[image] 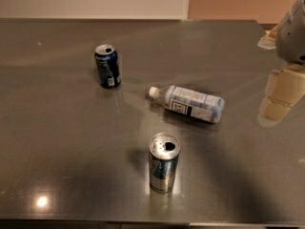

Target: Place blue plastic bottle upright

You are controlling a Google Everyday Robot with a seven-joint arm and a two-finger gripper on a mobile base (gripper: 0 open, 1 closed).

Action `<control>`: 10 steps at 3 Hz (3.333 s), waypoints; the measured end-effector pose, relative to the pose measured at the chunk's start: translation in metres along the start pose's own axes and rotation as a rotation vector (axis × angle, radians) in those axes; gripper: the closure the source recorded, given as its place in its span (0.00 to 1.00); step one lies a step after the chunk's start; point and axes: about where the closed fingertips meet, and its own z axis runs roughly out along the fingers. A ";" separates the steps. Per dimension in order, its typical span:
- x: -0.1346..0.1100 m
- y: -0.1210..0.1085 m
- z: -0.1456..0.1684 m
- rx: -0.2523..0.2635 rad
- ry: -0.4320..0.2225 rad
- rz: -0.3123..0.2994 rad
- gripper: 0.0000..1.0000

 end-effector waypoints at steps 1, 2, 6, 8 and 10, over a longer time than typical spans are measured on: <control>-0.019 -0.014 0.008 -0.019 0.023 0.005 0.00; -0.041 -0.031 0.024 -0.043 0.037 0.025 0.00; -0.123 -0.041 0.117 -0.105 0.071 0.124 0.00; -0.133 -0.029 0.151 -0.148 0.110 0.084 0.00; -0.131 -0.026 0.172 -0.175 0.173 0.059 0.42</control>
Offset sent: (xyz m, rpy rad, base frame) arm 0.0718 0.0543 -0.0178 -0.0301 0.1310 -0.0521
